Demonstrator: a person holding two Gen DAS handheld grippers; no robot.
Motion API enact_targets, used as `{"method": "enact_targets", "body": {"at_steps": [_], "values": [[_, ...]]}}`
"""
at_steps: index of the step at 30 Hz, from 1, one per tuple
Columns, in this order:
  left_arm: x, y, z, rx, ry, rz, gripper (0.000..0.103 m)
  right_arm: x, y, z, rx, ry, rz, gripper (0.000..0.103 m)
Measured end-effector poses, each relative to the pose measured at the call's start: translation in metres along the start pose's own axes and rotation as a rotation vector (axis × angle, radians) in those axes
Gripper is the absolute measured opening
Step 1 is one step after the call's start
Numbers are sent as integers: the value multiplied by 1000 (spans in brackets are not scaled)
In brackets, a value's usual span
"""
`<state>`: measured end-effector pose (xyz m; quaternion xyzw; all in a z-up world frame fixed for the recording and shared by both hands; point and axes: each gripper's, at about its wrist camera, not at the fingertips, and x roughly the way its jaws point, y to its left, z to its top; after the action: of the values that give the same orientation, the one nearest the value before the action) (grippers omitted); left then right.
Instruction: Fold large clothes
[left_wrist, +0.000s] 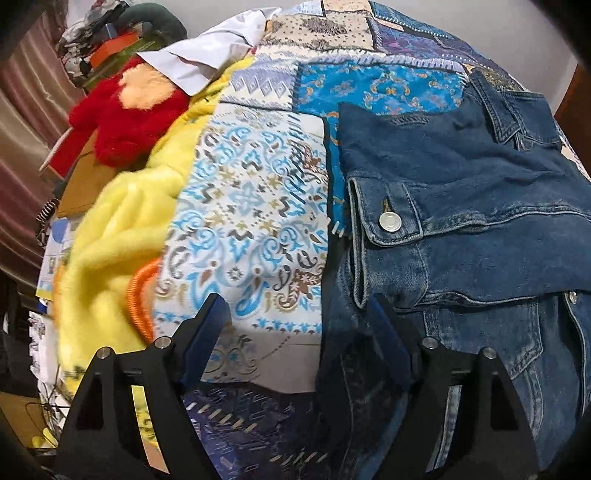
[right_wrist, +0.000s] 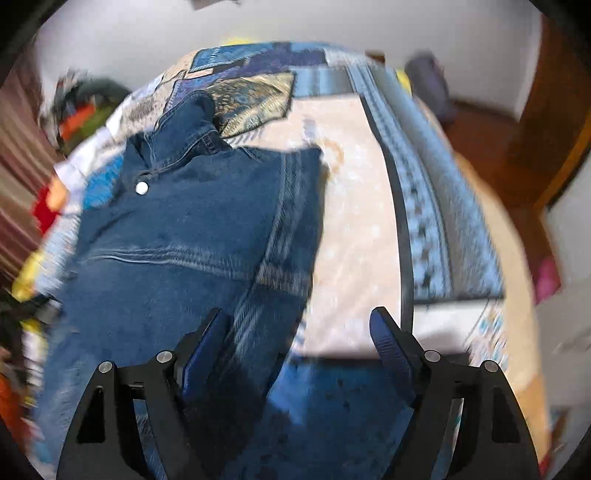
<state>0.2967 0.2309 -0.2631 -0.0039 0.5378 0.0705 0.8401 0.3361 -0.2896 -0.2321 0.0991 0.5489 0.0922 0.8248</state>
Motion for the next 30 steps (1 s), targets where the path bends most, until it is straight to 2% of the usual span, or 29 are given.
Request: {"method": "enact_targets", "body": {"at_steps": [2,8,11,14,18,21,23,24,25,27,28,30], "values": [[-6,2,8,-5,-15,-16,79,-6,-3,0,19,7,7,78],[-14,0,53,-20,-39,-88,79,-23,0,22,37,-43,37,78],[1,-3,80,-23,-25,-112,79,-20,4,40,62,-64,69,78],[30,-3,102,-48,24,-126,79,-7,4,55,102,-67,95,78],[67,-5,122,-58,75,-175,76,24,4,72,122,-35,99,78],[77,-12,133,-31,47,-210,70,44,3,82,120,-8,122,77],[84,-16,142,-26,35,-218,63,50,8,87,98,-20,135,71],[90,-18,146,-32,42,-228,57,54,11,89,87,-15,135,60],[96,-20,150,-39,54,-238,45,58,14,91,78,-5,120,54],[109,-25,154,-48,87,-240,24,64,20,93,41,-2,101,33],[113,-27,156,-56,87,-226,20,66,23,94,29,-11,96,27],[109,-33,157,-52,44,-189,15,69,25,99,17,-26,87,20]]}}
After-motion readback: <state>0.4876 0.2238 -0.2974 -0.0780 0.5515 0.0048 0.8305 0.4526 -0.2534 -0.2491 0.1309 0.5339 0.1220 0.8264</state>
